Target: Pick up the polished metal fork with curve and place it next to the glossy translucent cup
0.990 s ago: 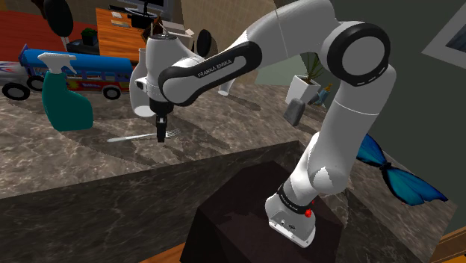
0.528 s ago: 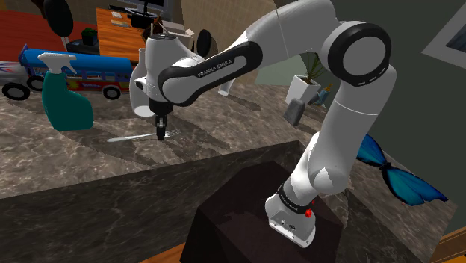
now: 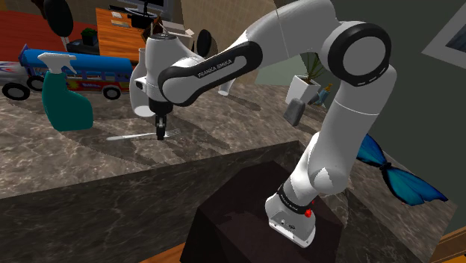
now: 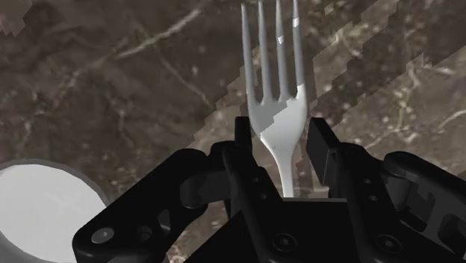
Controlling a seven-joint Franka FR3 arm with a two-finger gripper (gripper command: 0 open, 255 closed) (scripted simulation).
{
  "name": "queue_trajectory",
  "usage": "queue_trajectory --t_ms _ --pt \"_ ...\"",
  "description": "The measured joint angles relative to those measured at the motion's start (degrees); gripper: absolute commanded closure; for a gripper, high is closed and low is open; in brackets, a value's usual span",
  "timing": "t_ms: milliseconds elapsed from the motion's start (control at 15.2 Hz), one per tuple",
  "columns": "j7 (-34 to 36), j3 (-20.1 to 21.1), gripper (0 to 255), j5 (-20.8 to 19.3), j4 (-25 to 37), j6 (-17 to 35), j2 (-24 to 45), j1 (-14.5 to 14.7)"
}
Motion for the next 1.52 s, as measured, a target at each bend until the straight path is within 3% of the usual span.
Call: queue_trajectory --t_ms 1518 --pt "-1.8 0.1 255 2.1 8.7 -15.9 -7.1 -0.4"
